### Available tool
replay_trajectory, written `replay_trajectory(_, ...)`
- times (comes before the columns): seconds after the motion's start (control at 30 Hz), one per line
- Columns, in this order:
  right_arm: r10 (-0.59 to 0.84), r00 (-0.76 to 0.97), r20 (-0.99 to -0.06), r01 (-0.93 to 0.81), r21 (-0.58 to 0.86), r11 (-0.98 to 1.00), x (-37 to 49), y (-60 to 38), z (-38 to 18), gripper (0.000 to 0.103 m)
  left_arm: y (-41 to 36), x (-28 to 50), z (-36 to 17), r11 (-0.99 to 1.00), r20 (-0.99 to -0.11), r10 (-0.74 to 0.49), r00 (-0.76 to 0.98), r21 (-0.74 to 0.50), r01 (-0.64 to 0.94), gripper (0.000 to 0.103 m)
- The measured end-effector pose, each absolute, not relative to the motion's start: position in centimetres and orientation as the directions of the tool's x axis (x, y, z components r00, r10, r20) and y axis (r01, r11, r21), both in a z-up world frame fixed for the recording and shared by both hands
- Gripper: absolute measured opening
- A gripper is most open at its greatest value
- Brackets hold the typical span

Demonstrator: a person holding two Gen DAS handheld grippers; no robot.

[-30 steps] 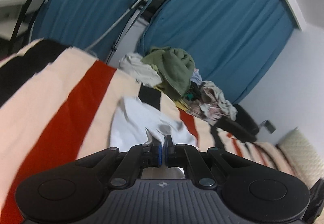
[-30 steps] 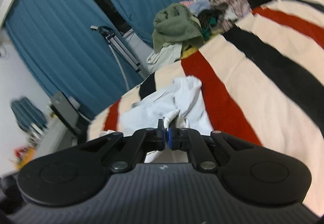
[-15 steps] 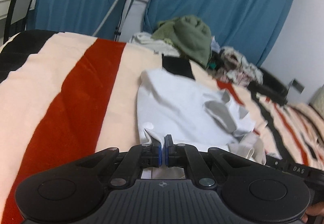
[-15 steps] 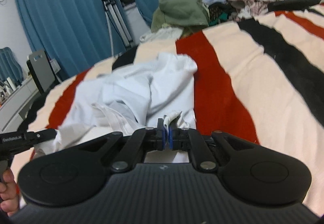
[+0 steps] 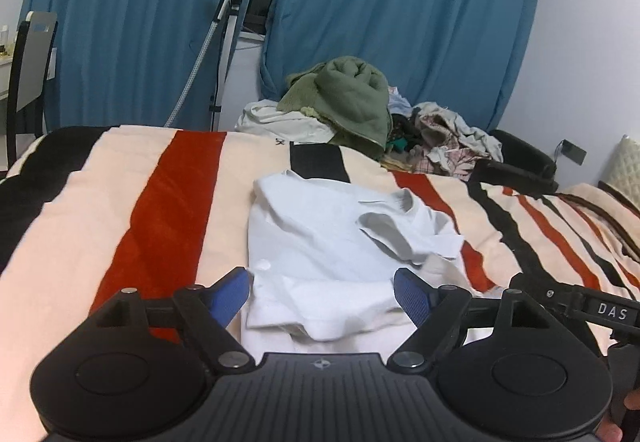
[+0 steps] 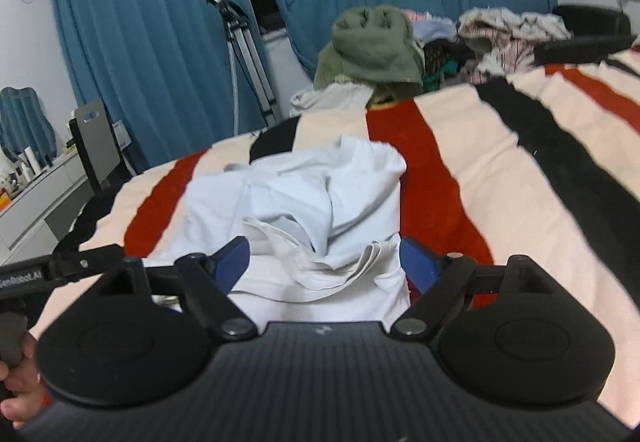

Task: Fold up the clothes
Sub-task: 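Lift the hem with both grippers and fold it toward the collar, then open both grippers and release the folded white T-shirt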

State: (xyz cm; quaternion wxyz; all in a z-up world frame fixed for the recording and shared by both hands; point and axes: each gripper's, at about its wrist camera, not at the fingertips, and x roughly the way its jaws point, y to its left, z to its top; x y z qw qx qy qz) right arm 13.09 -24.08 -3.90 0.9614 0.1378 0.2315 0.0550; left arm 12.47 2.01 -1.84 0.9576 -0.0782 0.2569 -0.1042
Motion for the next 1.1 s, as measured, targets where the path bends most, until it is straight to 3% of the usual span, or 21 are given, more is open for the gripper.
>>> replay_trajectory(0.6,0.14,0.93,-0.339,-0.036,0.294,0.955,4.1,-23.4,-0.6,0.083,1.8,3.2,1.1,0.964,-0.417,-0.26,0.871,-0.17,0.207,0.081)
replay_trajectory(0.87,0.09,0.947,-0.308,-0.033,0.187,0.982,2.9,-21.9,-1.0,0.083,2.1,2.3,0.1,0.965,-0.449,-0.25,0.858,-0.183,0.186,0.081)
replay_trajectory(1.1,0.086,0.941,-0.326,-0.018,0.207,0.978,3.8,-22.1,-1.4,0.083,1.9,2.8,-1.5,0.97,-0.503,-0.233,0.833,-0.187,0.158,0.081)
